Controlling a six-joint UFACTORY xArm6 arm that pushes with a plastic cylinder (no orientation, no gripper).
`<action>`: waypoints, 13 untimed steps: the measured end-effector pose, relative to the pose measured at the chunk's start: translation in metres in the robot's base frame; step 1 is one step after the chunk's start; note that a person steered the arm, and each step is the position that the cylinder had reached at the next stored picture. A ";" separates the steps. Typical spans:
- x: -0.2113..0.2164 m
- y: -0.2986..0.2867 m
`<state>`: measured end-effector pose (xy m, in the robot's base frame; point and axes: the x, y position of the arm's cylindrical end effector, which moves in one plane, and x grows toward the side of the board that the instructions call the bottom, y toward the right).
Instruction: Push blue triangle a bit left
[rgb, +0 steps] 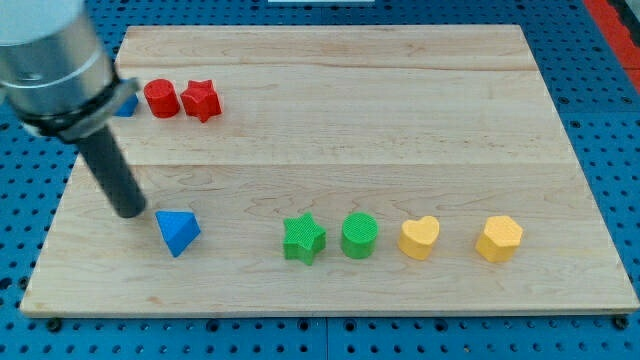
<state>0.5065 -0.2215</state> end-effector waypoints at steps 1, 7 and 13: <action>0.016 0.009; 0.044 0.063; -0.011 0.180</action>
<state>0.4951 -0.0412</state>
